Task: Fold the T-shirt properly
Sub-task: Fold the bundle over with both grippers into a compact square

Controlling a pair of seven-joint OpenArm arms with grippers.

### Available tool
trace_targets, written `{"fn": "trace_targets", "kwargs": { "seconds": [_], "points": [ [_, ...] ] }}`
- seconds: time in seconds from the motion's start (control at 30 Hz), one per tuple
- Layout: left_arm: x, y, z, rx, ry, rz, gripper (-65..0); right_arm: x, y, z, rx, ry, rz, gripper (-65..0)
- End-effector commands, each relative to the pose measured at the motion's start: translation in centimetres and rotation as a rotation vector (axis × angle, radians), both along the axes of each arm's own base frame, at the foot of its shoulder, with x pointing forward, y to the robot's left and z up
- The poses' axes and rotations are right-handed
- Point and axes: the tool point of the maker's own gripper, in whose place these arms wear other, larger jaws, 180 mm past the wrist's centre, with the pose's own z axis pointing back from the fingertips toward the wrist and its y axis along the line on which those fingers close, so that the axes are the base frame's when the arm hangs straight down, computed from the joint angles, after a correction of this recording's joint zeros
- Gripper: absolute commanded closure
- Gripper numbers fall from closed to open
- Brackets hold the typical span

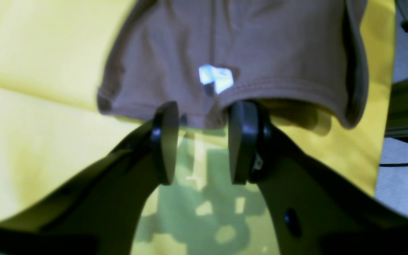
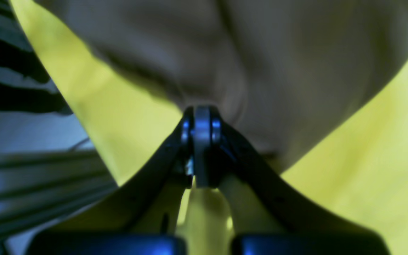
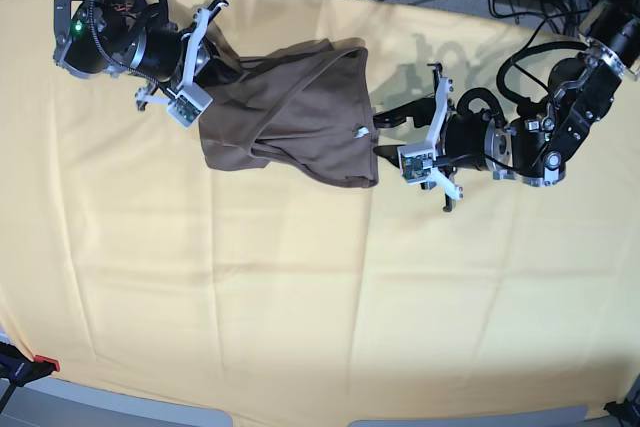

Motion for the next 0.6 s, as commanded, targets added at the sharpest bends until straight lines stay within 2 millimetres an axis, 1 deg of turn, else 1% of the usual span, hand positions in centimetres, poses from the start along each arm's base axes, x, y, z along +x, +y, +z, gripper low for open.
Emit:
{"fn": "trace_targets", "kwargs": {
  "seconds": [0.0,0.1,0.2,0.27,0.33,0.4,0.5,0.57],
  "points": [
    [0.4,-0.6,2.2,-0.048,-0.032,-0.02,-25.7,1.1,0.4,1.9,0.036,-0.078,0.005,0.0],
    [-1.0,-1.8,3.7,-0.065,-0.032,-0.072,-25.7,3.5,0.5,4.0,0.066,-0.2,-0.018,0.0],
    [-2.4,-2.3,4.3,-0.022,-0.062,-0.132,-25.7,5.8,-0.1,5.3,0.026,-0.302,-0.039,0.0],
    [-2.7,-2.2,4.3,0.026,-0.096,-0.151,-25.7,6.9,-0.4,6.0,0.009,-0.337,-0.042,0.0],
    [-2.4,-1.9,4.3,0.061,-0.129,-0.152,-25.7,7.6,-0.3,6.6,0.018,-0.359,-0.044,0.0],
    [-2.5,-2.0,4.5,0.046,-0.125,-0.151,-25.6,8.7,-0.5,6.9,0.041,-0.376,-0.057,0.0],
    [-4.1,-3.0,5.0,-0.041,-0.034,-0.167,-25.6,10.6,-0.9,6.5,0.075,-0.373,-0.084,0.0],
    [-5.2,-3.6,4.6,-0.071,0.007,-0.173,-25.6,11.9,-1.1,5.7,0.081,-0.349,-0.097,0.0]
  ]
}}
